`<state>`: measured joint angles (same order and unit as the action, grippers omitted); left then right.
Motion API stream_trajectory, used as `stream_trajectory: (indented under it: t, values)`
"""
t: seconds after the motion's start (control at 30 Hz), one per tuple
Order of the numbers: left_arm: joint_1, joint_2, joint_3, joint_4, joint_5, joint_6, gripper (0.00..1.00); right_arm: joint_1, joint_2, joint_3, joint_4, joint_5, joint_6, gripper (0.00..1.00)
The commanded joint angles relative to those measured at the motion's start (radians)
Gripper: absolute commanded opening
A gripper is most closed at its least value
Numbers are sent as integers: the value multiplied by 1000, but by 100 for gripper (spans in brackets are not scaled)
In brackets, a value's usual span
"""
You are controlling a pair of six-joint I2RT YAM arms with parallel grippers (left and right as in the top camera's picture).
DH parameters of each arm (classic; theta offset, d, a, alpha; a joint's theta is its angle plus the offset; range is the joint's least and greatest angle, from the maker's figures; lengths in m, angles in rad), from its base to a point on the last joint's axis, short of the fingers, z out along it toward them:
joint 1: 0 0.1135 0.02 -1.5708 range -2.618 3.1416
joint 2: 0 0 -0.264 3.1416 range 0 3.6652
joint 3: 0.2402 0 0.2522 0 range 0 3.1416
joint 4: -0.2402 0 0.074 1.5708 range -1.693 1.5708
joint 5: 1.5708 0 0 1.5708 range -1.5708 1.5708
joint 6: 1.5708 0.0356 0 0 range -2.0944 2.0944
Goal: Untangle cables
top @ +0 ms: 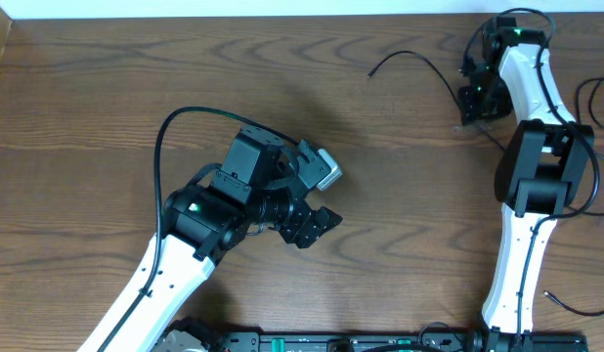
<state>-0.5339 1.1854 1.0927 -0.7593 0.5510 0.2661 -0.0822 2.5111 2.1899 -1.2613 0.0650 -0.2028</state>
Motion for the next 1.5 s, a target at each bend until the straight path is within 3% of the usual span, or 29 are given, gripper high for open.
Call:
stream_trajectory:
  t: [0.0, 0.2, 0.33, 0.6, 0.9, 1.13, 1.47]
  values:
    - [-2, -11, 11, -2, 13, 6, 79, -3, -3, -38, 13, 13, -31, 43]
    - [-2, -11, 11, -2, 13, 10, 79, -3, -3, -85, 44, 16, -31, 30]
    - [-2, -11, 11, -2, 13, 10, 79, -3, -3, -85, 48, 60, -25, 1]
    - [-2, -11, 11, -3, 13, 10, 79, -51, -3, -85, 64, 222, 64, 1]
    - [-2, -11, 11, -2, 13, 18, 79, -278, -3, -84, 68, 222, 145, 1]
    - [-2, -11, 11, -2, 13, 18, 80, -554, -3, -68, 68, 28, 220, 1]
    - [-2, -11, 11, -2, 13, 18, 80, -639, -3, 54, 37, -154, 235, 1]
